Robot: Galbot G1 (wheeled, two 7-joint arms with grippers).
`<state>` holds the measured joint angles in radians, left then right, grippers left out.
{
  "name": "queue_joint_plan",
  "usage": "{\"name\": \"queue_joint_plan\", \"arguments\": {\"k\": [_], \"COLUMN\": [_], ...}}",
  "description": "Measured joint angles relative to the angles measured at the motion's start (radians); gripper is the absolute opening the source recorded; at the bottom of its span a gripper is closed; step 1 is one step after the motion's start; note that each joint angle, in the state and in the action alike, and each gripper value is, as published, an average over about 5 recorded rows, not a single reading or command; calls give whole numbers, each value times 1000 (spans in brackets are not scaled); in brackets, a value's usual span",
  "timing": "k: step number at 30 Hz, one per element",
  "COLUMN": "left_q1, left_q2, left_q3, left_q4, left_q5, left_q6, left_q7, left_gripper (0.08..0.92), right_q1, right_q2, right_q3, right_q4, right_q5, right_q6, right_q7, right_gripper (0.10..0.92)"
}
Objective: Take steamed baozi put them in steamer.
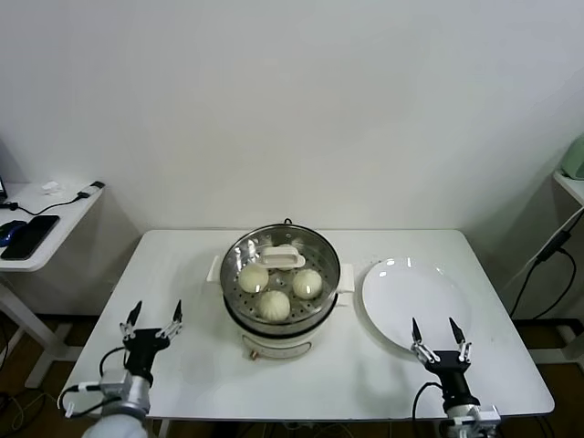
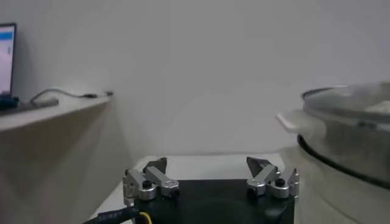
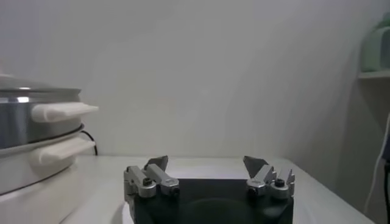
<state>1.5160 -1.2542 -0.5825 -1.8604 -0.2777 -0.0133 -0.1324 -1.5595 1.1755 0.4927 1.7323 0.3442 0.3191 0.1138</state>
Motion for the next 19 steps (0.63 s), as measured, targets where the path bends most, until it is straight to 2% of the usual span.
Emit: {"name": "queue_joint_plan", "arguments": {"k": [19], "left_q1": [52], "left_q2": [2], "left_q3": [35], "left_q4": [46], "left_q5": [-40], "left_q6": [-112], "left_q7": [22], "left_gripper": [823], "right_q1": [-5], "right_q2": [-6], "right_q3": [-14], "right_q4": [-10], "right_q5": [22], "right_q6": [3], "right_q7": [2], "right_gripper": [823]}}
